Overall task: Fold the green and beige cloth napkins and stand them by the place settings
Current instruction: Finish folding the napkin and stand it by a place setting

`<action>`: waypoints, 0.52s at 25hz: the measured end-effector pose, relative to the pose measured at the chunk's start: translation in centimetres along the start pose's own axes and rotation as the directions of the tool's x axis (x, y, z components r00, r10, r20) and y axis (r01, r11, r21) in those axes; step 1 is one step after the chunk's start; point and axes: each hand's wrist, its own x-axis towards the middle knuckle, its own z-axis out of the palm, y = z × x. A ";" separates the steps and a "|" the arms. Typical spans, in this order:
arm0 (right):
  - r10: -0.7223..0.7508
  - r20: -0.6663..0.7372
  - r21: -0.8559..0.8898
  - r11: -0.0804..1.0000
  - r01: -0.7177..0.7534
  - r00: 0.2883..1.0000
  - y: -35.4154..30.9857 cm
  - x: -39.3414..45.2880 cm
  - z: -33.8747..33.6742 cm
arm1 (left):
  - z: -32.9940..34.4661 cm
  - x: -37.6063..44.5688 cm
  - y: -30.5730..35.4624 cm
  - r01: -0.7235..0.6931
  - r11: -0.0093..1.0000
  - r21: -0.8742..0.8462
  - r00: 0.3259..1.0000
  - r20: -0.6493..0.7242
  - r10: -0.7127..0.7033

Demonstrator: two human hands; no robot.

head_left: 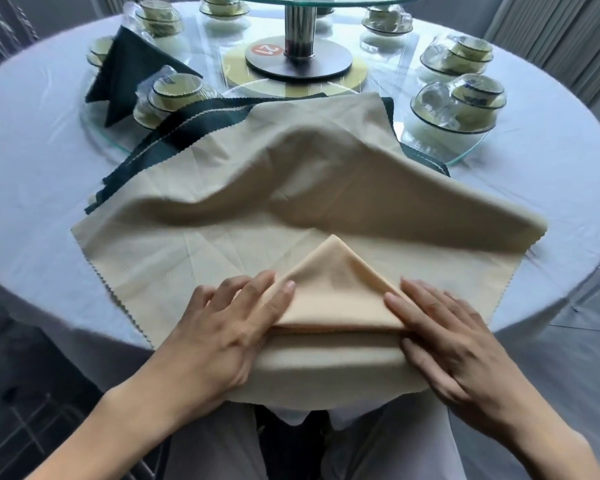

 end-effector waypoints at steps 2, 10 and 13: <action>0.143 -0.012 -0.112 0.983 -0.143 0.990 -1.4 -0.1 0.1 | -0.4 0.1 1.2 0.039 0.999 0.023 0.999 -0.013 -0.039; 0.232 -0.021 -0.123 0.965 -0.232 0.973 -8.9 8.4 2.3 | 1.4 0.8 2.7 0.092 0.993 -0.080 0.996 0.022 -0.091; 0.275 0.042 -0.126 0.955 -0.268 0.961 -6.7 7.4 2.9 | 1.5 -0.4 1.8 0.110 0.991 -0.080 0.994 0.025 -0.109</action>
